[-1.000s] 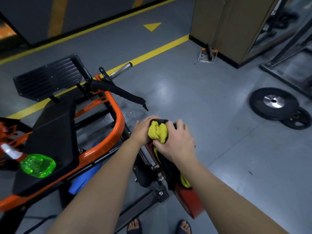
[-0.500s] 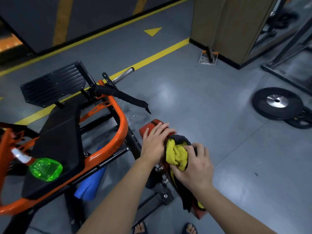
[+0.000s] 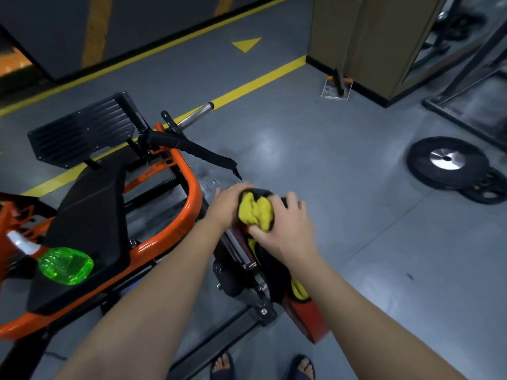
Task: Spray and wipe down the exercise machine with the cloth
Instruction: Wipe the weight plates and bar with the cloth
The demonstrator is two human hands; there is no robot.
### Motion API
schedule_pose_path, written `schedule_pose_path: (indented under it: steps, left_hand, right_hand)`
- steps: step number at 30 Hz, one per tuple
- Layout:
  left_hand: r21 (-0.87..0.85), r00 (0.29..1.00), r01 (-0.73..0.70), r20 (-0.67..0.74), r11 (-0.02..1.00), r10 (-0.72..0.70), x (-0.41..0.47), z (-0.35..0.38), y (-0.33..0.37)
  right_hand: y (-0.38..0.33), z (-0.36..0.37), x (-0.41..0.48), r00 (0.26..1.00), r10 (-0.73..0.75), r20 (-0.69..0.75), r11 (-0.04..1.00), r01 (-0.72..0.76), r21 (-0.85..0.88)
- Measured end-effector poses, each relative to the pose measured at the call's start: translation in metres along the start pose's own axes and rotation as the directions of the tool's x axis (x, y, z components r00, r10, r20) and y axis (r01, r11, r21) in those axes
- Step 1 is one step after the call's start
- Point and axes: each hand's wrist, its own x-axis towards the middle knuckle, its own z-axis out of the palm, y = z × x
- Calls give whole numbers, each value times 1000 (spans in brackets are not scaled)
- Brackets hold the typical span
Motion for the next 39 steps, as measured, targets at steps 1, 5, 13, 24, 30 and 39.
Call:
schedule_pose_path:
  steps: [1,5,13,24,30,39]
  left_hand:
    - [39,998,-42,-36,998,44,-6,6,10]
    - [298,951,-299,18,906,308,-50,41,58]
    - [306,908,-383,-47,871,416,-32,38,41]
    - [-285,975,218,110,933,-194,33,-21,13]
    - [181,953,-198,-195,963,232,-12,-2,24]
    - [81,949,-306,-55,949,311,-26,15,19]
  right_hand:
    - [14,-1,-21,998,-27,-56,999,28,16]
    - [62,9,-91,957,-49,-284,995,72,70]
    - [32,21,-64,935,-32,-354,999,22,-30]
    - [-21,19,31,994,-69,-81,990,59,-127]
    - [88,4,-111,953,-108,-284,980,151,133]
    - [3,15,-23,965,-42,-259,997,23,-76]
